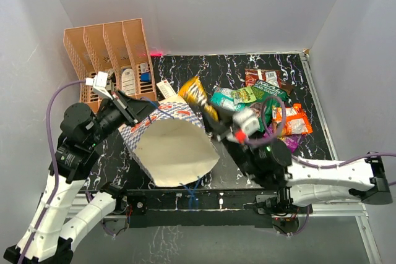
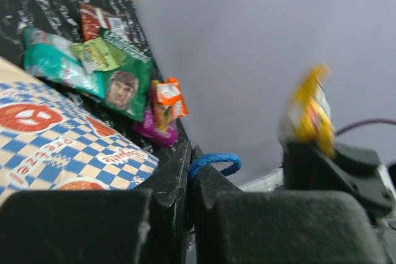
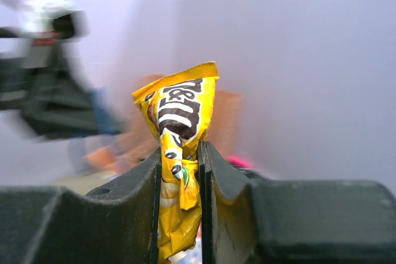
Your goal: Take the snacks out of the paper bag
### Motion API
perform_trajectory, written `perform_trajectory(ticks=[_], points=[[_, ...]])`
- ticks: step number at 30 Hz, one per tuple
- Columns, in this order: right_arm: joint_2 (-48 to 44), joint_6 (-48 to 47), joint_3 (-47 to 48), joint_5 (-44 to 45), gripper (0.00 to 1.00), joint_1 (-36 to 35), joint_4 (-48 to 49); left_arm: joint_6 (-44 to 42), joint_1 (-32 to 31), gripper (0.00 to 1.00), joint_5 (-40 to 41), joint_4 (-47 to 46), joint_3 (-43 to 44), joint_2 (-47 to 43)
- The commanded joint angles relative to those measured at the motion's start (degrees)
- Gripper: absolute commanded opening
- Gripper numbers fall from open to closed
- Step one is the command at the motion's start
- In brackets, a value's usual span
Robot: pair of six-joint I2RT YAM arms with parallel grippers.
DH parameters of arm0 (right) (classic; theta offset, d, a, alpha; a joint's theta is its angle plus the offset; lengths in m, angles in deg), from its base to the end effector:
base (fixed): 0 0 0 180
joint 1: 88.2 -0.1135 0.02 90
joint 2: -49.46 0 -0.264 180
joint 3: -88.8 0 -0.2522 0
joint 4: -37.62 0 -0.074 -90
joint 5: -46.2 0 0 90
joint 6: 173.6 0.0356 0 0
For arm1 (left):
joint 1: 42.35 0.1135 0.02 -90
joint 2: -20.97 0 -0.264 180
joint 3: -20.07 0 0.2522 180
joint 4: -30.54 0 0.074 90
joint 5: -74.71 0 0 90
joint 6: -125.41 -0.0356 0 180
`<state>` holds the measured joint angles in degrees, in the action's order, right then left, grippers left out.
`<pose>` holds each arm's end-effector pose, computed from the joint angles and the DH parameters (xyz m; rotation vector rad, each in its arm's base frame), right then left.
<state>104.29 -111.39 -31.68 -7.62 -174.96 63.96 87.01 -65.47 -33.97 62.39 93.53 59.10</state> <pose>0.0327 0.2058 0.4029 -0.5317 1.0320 0.5892 0.1110 -0.0598 0.4289 -0.1250 1.6528 -1.2663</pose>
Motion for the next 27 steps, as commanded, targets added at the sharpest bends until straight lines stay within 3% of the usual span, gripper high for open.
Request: perform_trajectory(ticks=[1, 3, 5, 11, 17, 27], points=[[6.9, -4.1, 8.8, 14.1, 0.25, 15.5, 1.9, 8.3, -0.1, 0.0, -7.7, -14.9, 3.3, 3.9], [8.0, 6.5, 11.9, 10.4, 0.25, 26.3, -8.6, 8.9, -0.1, 0.0, -8.2, -16.8, 4.6, 5.9], [9.9, 14.6, 13.2, 7.7, 0.25, 34.4, -13.3, 8.4, -0.1, 0.0, -7.8, -17.6, 6.6, 8.1], [14.8, 25.3, 12.8, -0.1, 0.25, 49.7, -22.1, 7.1, -0.1, 0.0, -3.6, -20.5, 5.6, 11.1], [17.4, 31.1, 6.0, -8.2, 0.27, 56.1, -24.5, -0.4, -0.1, 0.0, 5.2, -11.4, 1.0, 7.2], [23.8, 40.3, -1.2, -18.0, 0.27, 57.1, -25.1, -9.8, -0.1, 0.0, 22.2, 11.8, -1.2, 1.5]])
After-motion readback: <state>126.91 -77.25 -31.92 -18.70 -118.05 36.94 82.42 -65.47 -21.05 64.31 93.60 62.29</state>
